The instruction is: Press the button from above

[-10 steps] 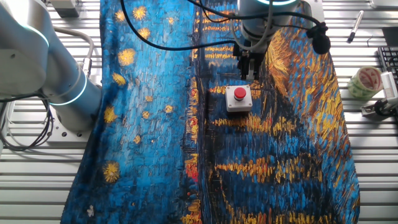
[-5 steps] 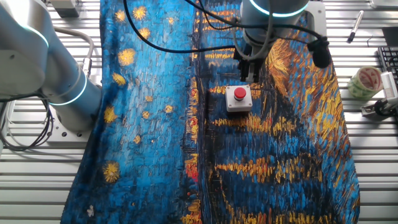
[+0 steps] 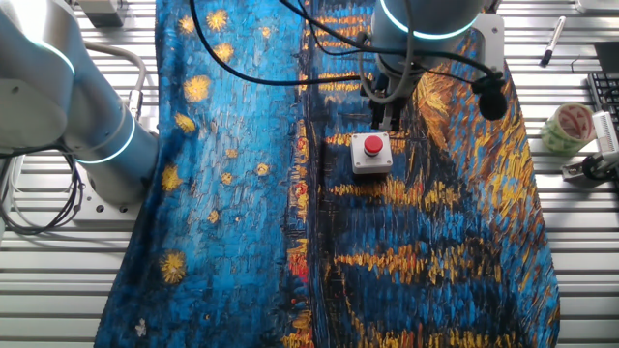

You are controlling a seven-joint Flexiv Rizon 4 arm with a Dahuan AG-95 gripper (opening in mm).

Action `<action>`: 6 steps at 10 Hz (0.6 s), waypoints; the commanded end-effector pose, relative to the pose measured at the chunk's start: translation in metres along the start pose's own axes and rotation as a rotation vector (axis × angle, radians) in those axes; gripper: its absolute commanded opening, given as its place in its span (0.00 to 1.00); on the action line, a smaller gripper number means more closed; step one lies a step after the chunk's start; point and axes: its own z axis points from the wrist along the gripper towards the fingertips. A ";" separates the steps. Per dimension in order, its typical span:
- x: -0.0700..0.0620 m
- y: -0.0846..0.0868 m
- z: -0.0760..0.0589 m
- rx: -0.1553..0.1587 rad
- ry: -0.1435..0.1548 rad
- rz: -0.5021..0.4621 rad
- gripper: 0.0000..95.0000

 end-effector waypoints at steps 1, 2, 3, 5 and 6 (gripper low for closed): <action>-0.001 0.000 0.001 -0.016 0.004 -0.002 0.00; -0.001 0.000 0.001 -0.018 0.007 -0.006 0.00; -0.001 0.000 0.001 -0.016 0.014 -0.011 0.00; -0.001 0.000 0.001 -0.020 0.024 -0.019 0.00; -0.001 0.000 0.001 -0.020 0.030 -0.018 0.00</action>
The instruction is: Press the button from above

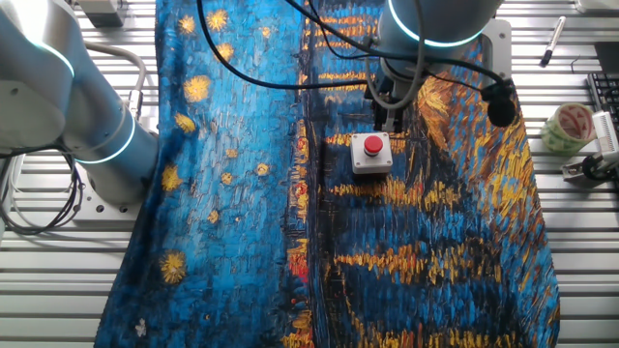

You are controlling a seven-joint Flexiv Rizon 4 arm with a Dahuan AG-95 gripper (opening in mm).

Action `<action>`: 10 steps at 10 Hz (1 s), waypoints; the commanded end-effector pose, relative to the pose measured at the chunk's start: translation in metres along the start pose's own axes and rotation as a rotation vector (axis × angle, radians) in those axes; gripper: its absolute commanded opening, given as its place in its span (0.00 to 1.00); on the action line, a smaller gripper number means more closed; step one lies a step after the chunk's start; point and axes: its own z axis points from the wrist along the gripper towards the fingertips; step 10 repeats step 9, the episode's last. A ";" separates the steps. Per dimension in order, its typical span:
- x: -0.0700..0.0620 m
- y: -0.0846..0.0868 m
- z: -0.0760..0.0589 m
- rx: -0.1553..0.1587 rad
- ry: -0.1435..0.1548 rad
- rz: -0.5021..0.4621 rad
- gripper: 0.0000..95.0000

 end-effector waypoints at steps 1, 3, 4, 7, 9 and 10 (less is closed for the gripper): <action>-0.001 0.000 0.000 0.000 0.006 0.001 0.00; -0.001 0.000 0.000 -0.009 0.006 0.012 0.00; -0.001 0.000 0.000 -0.010 0.005 0.014 0.00; -0.001 0.000 0.000 -0.024 0.007 0.033 0.00; -0.001 0.000 0.000 -0.030 0.007 0.037 0.00; -0.001 0.000 0.000 -0.030 0.007 0.037 0.00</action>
